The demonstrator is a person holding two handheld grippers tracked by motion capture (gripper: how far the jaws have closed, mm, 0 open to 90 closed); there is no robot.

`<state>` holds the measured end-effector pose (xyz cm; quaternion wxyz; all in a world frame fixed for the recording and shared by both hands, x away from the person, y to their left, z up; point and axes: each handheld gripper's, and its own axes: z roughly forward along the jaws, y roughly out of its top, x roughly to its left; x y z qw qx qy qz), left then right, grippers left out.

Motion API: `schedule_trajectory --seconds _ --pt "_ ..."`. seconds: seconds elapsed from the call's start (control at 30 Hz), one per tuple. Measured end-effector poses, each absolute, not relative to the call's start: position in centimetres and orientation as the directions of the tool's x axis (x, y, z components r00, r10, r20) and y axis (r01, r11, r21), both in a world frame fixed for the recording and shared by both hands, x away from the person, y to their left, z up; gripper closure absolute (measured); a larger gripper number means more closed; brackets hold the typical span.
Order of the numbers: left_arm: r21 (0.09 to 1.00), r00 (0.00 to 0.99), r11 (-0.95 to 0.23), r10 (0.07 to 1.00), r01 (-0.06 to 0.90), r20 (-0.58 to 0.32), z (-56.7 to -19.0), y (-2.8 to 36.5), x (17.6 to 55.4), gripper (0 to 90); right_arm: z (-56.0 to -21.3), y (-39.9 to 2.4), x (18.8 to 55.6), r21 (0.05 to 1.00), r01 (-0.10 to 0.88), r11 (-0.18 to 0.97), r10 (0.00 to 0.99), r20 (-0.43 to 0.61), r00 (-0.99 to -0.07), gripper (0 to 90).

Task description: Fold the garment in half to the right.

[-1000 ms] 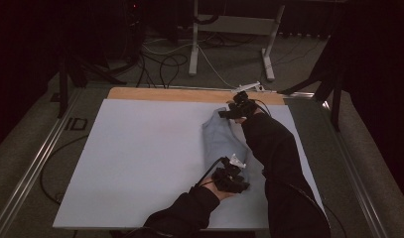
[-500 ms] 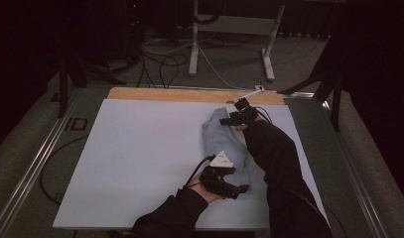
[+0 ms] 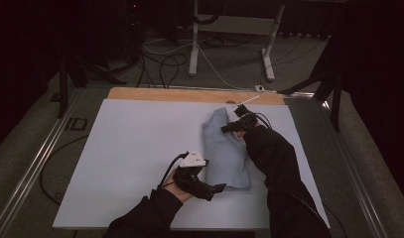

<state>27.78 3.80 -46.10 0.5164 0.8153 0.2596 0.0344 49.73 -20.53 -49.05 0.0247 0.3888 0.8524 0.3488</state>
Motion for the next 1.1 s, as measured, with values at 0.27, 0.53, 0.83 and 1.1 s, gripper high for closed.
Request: schedule_trajectory --seconds 0.27,0.53,0.83,1.1 --pt "0.874 0.843 -0.318 0.511 0.368 -0.168 -45.4 7.3 27.3 2.4 -48.0 -20.7 49.7 0.614 0.639 0.464 0.718 0.162 -0.677 87.2" --pt "0.896 0.806 -0.283 0.578 0.342 -0.125 -45.8 11.1 27.1 2.3 -48.3 -21.2 49.8 0.611 0.656 0.443 0.755 0.139 -0.64 87.1" --pt "0.894 0.77 -0.285 0.63 0.345 -0.097 -47.4 15.4 26.6 2.2 -50.2 -20.8 49.7 0.567 0.679 0.465 0.783 0.095 -0.615 86.9" --pt "0.905 0.767 -0.254 0.631 0.343 -0.114 -49.3 18.0 26.0 2.2 -51.3 -21.1 49.4 0.572 0.689 0.445 0.79 0.113 -0.603 86.1"
